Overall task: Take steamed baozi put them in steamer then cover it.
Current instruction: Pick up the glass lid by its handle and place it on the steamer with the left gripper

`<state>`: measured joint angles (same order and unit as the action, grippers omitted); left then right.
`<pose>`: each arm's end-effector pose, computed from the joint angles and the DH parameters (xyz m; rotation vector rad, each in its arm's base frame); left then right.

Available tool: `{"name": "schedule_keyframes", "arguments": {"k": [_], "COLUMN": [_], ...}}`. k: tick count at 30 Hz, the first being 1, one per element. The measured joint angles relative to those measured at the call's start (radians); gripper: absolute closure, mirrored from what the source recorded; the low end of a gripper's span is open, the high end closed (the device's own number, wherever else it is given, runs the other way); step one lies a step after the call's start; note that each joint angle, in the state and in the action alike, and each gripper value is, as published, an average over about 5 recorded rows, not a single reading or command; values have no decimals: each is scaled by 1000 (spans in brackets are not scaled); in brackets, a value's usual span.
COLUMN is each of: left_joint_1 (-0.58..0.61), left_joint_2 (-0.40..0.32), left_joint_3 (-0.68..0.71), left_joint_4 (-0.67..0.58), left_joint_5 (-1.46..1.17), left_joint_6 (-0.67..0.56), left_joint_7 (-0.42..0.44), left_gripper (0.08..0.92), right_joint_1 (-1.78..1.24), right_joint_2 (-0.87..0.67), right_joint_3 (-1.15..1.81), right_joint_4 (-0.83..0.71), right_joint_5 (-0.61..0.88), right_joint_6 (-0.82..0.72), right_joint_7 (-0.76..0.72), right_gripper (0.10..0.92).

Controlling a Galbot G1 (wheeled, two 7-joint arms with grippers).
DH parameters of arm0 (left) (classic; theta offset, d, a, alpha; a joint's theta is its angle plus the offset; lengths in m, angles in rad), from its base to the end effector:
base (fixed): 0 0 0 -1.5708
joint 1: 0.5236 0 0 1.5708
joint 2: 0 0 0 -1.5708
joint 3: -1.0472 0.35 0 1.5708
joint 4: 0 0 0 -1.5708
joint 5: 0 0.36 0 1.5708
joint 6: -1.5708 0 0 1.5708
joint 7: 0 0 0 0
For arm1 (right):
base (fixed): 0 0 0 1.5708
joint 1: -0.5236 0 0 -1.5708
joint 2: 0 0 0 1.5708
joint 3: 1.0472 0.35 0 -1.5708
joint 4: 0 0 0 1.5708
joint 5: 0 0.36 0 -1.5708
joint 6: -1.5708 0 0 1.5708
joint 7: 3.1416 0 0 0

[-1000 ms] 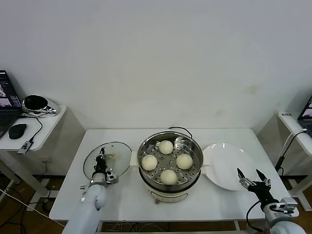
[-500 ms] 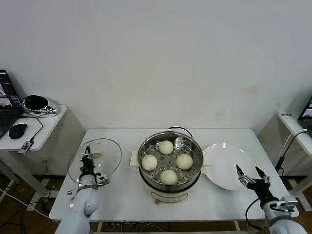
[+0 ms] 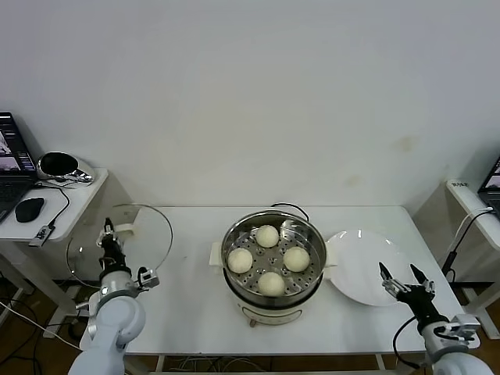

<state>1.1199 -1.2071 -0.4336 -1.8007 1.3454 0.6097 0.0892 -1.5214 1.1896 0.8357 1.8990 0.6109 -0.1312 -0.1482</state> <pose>0.3292 0.0659 -0.2863 0.5275 -1.9323 -2.0536 0.2071 -0.1842 -0.3067 0.0048 -2.9744 -0.2435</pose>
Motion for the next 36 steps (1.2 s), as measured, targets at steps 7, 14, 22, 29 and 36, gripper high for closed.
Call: {"name": "schedule_keyframes", "arguments": {"k": [7,14,22,29,36], "left_joint_1": [0,-8,-20,-58,-105], "left_joint_2": [-72,-158,-248,-316,-345], "left_joint_3": [82,181,311,441,557], "left_joint_4": [-124,-179,-187,-137,-88], "left_joint_5": [114,216,310,353,348], "left_joint_6": [66,99,116,127,127], "left_joint_7": [124,208,260,282,287], "left_gripper": [855,855,855,855,855], "right_joint_1": [-2,-4,15,27,38], "right_joint_2": [31,54,75,82,83], "right_joint_3": [20,39,40,39,38], "right_joint_4": [21,28,8,-19,-44], "right_joint_5": [-38,-63,-83,-91,-97], "right_joint_6": [-18,-23,-26,-18,-11], "right_joint_7": [6,3,2,0,-1], "right_gripper": [203,203,203,203,203]}}
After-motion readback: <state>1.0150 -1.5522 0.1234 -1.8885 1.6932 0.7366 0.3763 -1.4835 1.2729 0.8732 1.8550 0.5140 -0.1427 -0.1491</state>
